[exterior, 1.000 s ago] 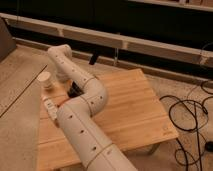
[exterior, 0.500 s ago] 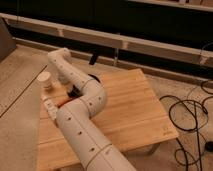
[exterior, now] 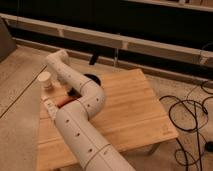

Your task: Push the eraser across the table

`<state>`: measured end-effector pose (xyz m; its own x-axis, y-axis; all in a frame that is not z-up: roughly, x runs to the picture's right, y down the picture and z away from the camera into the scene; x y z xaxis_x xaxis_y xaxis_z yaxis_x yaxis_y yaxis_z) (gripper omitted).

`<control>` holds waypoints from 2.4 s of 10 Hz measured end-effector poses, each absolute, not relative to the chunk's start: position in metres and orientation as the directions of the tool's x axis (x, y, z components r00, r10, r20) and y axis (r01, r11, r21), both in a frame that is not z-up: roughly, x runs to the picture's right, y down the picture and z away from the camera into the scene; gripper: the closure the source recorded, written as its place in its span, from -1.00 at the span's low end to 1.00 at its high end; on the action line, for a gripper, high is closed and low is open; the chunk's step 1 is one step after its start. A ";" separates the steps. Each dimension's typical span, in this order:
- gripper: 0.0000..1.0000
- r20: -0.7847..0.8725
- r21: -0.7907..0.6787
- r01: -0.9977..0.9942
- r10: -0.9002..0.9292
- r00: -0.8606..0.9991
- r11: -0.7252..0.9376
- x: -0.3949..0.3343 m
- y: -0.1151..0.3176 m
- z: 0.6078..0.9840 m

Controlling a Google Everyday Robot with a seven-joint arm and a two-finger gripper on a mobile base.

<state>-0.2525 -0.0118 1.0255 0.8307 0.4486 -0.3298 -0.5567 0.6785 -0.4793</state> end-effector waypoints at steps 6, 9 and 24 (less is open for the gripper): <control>0.76 -0.170 -0.480 -0.476 0.454 0.875 0.737 -0.252 -0.030 1.054; 0.76 -0.171 -0.478 -0.469 0.445 0.879 0.743 -0.247 -0.029 1.056; 0.76 0.247 0.169 -0.321 0.275 0.929 0.932 -0.304 -0.213 1.034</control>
<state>-0.3041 -0.2134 1.0342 0.9292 0.2750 0.2469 -0.3206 0.9321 0.1686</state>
